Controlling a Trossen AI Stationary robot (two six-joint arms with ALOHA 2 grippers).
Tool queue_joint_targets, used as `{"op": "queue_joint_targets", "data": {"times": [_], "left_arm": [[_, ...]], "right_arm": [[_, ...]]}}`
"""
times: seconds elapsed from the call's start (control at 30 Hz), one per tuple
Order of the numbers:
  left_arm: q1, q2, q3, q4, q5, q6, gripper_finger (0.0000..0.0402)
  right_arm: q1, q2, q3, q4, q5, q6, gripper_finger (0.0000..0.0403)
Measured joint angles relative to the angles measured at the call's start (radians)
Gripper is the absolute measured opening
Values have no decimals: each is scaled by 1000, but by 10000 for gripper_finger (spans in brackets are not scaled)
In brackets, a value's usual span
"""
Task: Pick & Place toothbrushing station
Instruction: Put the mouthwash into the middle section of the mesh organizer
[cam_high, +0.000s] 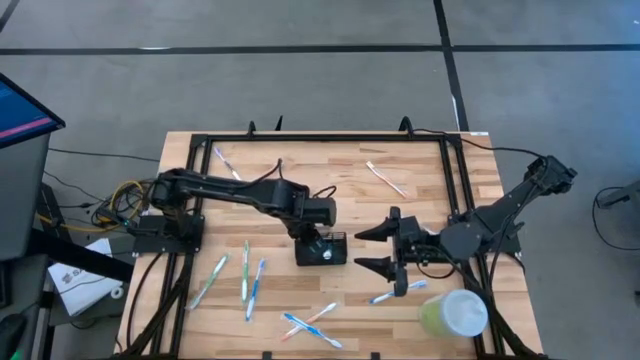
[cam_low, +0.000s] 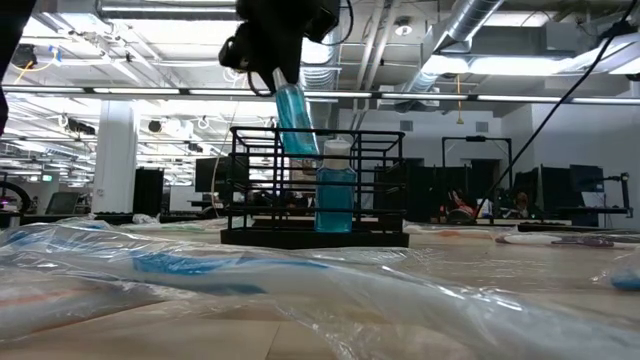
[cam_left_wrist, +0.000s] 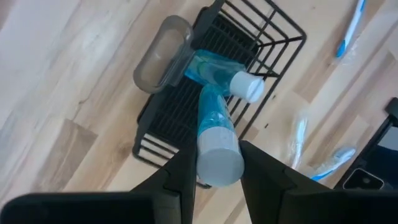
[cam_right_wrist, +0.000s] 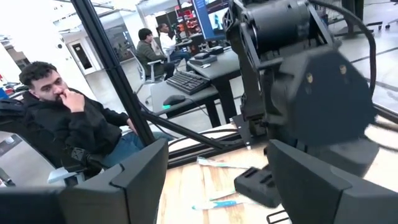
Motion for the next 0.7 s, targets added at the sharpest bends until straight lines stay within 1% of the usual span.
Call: {"op": "queue_joint_targets", "data": {"times": [0.33,0.7], "left_arm": [[0,74,23,8,5,42,92],[22,92,26,16,2,56,92]], "right_arm": [[21,0,0,8,-9,-51,265],[48,0,0,73,-10,-82,265]]}}
